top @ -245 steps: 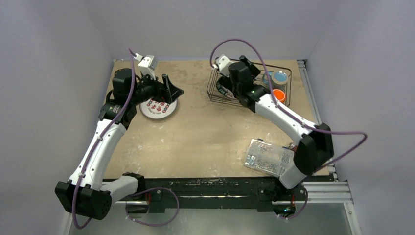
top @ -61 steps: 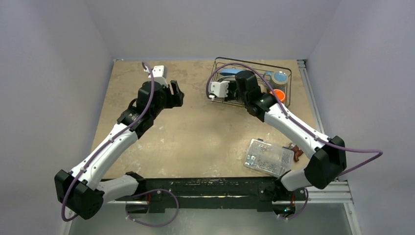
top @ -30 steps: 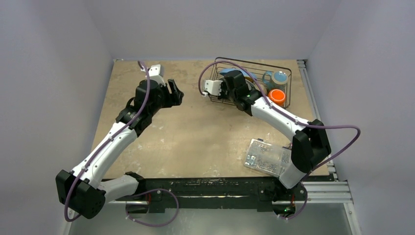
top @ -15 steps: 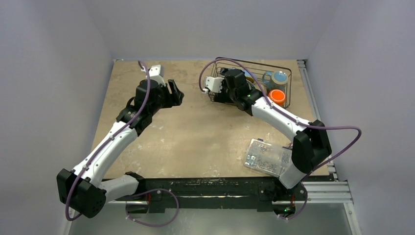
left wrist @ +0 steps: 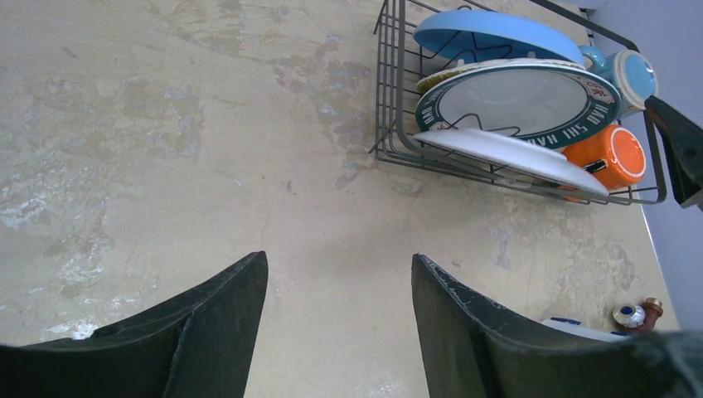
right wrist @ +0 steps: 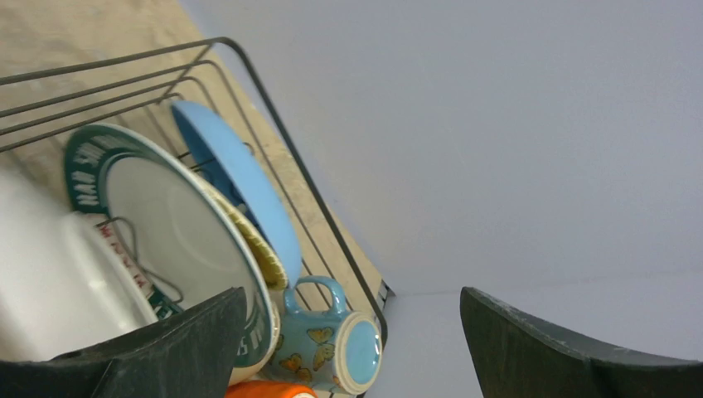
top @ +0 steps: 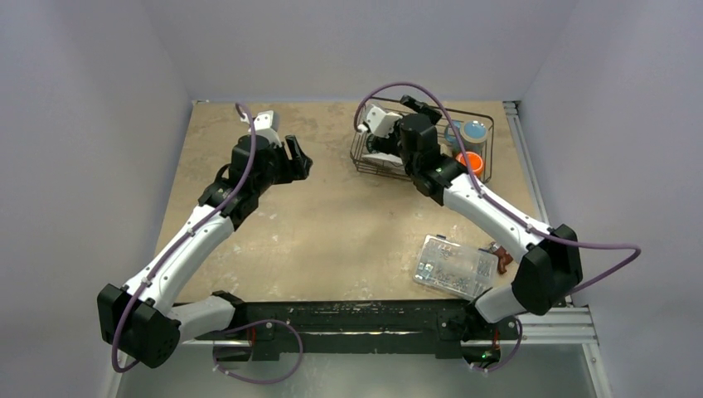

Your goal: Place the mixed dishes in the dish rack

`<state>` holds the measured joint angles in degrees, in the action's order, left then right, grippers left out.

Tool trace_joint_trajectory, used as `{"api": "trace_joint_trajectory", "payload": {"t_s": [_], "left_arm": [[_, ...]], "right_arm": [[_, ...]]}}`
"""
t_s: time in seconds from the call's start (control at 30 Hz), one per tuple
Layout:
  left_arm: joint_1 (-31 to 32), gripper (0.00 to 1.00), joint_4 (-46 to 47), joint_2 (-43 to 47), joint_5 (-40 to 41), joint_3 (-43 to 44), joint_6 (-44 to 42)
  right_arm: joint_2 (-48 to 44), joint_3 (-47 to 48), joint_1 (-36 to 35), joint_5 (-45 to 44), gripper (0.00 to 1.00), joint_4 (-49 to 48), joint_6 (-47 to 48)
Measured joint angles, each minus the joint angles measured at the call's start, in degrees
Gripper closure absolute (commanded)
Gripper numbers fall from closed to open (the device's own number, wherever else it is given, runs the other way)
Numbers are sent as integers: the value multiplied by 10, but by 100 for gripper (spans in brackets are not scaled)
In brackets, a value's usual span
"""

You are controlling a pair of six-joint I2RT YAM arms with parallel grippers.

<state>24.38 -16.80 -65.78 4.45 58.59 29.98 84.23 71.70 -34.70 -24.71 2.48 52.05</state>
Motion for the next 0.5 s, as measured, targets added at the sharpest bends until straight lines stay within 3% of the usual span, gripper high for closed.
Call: {"api": "trace_joint_trajectory", "payload": {"t_s": [0.23,0.33,0.5], "left_arm": [[0,37,0,0,0,0,4],[0,37,0,0,0,0,5],[-3,37,0,0,-3,0,5]], "right_arm": [[16,0,16,-129,1,-41,-108],[-2,-5,33,-132,1,-46,-191],[-107,-42,64,-100,1,-28,-395]]}}
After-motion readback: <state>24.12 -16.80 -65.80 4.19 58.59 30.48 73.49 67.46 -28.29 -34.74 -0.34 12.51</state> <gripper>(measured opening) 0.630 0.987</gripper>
